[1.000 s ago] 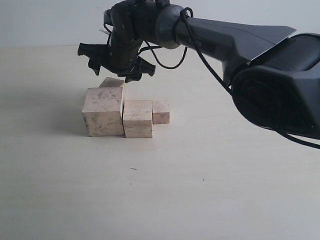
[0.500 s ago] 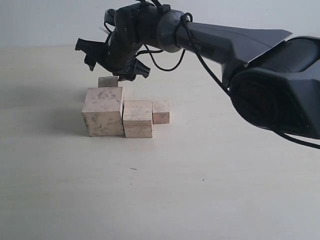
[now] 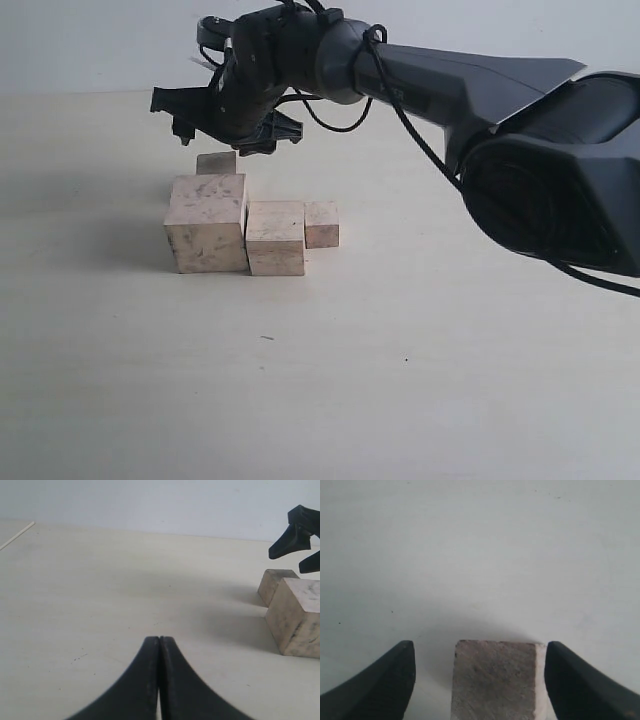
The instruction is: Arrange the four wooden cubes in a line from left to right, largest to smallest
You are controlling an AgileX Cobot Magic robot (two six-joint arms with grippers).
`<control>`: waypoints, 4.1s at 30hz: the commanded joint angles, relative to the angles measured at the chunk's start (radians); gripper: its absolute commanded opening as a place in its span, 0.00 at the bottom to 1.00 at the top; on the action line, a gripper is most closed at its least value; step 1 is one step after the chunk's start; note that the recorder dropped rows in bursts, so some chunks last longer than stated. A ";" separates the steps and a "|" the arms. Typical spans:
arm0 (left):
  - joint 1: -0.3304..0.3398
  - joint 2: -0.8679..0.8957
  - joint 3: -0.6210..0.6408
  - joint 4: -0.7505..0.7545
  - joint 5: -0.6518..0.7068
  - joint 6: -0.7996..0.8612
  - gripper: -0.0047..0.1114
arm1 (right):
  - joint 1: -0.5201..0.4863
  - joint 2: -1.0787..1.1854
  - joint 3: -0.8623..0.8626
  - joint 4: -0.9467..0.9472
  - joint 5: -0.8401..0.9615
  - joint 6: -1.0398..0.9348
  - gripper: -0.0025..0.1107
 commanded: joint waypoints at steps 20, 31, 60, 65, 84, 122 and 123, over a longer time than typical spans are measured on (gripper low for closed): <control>-0.002 -0.006 0.004 0.002 -0.011 -0.003 0.04 | -0.005 0.066 -0.004 0.040 0.011 -0.122 0.61; -0.002 -0.006 0.004 0.002 -0.011 -0.003 0.04 | -0.007 0.016 -0.105 0.011 0.075 -0.221 0.03; -0.002 -0.006 0.004 0.002 -0.013 -0.003 0.04 | -0.157 -0.198 -0.441 0.863 0.523 -0.941 0.02; -0.002 -0.006 0.004 0.002 -0.013 -0.003 0.04 | -0.043 -0.138 -0.441 0.886 0.315 -0.968 0.02; -0.002 -0.006 0.004 0.002 -0.013 -0.003 0.04 | 0.065 -0.088 -0.441 1.044 -0.080 -1.034 0.02; -0.002 -0.006 0.004 0.002 -0.013 -0.003 0.04 | -0.009 -0.129 -0.436 0.719 0.145 -0.964 0.02; -0.002 -0.006 0.004 0.002 -0.013 -0.003 0.04 | -0.004 -0.147 -0.422 0.702 0.134 -0.964 0.02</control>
